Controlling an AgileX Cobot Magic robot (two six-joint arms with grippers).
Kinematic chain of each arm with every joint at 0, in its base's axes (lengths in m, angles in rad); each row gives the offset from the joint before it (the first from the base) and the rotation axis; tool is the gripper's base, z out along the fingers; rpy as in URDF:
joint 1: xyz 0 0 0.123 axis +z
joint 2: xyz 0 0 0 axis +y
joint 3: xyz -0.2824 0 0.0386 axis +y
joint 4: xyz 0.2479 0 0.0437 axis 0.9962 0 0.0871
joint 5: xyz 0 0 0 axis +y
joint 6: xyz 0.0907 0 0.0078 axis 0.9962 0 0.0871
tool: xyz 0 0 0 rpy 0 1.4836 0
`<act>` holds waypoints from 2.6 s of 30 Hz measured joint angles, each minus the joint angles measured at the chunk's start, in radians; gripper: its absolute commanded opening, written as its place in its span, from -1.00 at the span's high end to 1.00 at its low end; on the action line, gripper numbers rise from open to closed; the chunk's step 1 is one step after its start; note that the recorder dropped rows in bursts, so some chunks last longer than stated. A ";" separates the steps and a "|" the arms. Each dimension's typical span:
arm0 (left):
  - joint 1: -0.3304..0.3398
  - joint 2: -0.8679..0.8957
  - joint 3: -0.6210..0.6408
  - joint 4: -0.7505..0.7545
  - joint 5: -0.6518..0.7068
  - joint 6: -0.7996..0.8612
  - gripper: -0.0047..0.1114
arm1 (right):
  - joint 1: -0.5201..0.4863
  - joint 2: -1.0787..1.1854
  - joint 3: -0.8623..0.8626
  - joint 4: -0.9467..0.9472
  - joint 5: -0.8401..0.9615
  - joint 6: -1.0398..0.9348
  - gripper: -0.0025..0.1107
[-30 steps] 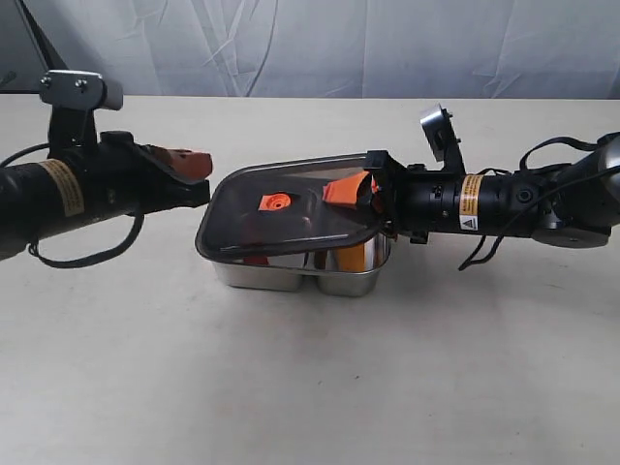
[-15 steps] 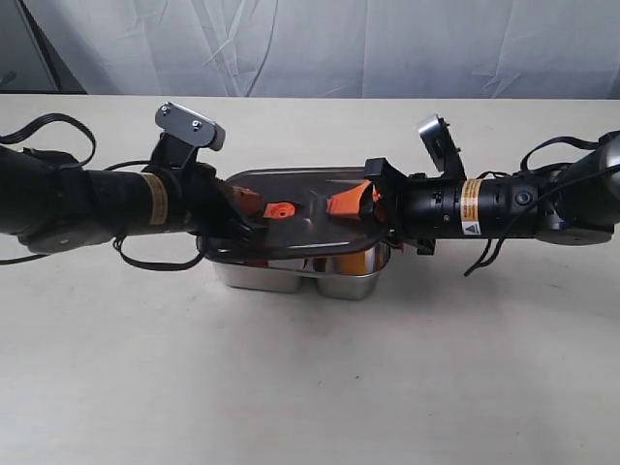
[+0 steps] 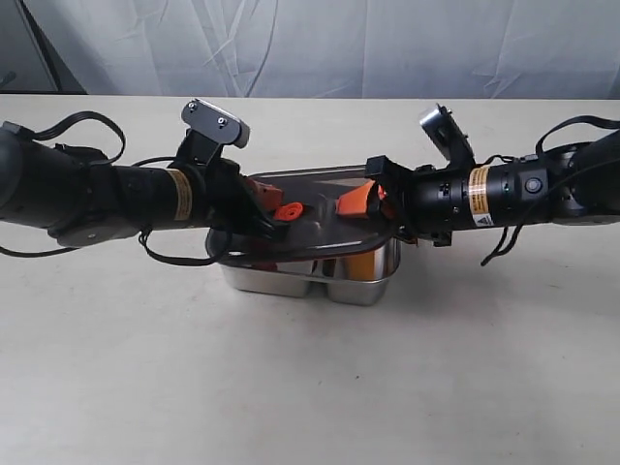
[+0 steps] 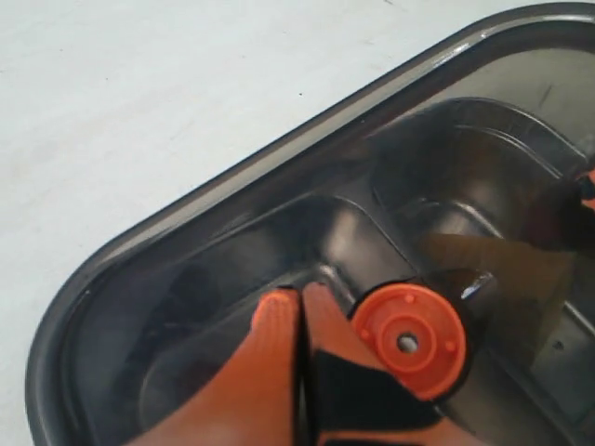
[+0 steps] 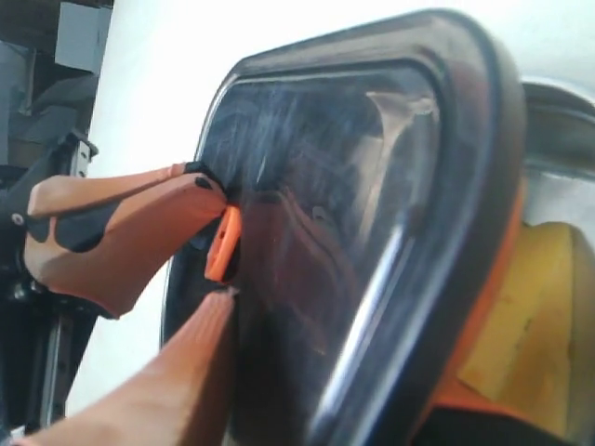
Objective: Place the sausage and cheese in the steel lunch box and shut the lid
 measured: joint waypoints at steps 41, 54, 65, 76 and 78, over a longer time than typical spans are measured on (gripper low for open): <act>-0.011 0.012 -0.004 -0.015 -0.044 -0.006 0.92 | -0.024 -0.260 0.009 -0.399 0.162 0.233 -0.05; -0.011 0.026 -0.004 -0.010 -0.023 -0.006 0.92 | -0.152 -0.280 0.001 -0.366 0.102 0.235 0.16; -0.011 0.026 -0.004 -0.016 -0.023 -0.006 0.92 | -0.090 -0.280 0.063 -0.364 0.027 0.239 0.97; -0.011 0.026 -0.004 -0.018 -0.027 -0.006 0.92 | -0.057 -0.207 0.156 -0.336 0.231 0.215 0.97; -0.011 0.028 -0.004 -0.018 -0.027 -0.006 0.92 | -0.060 -0.182 0.154 -0.321 0.215 0.215 0.97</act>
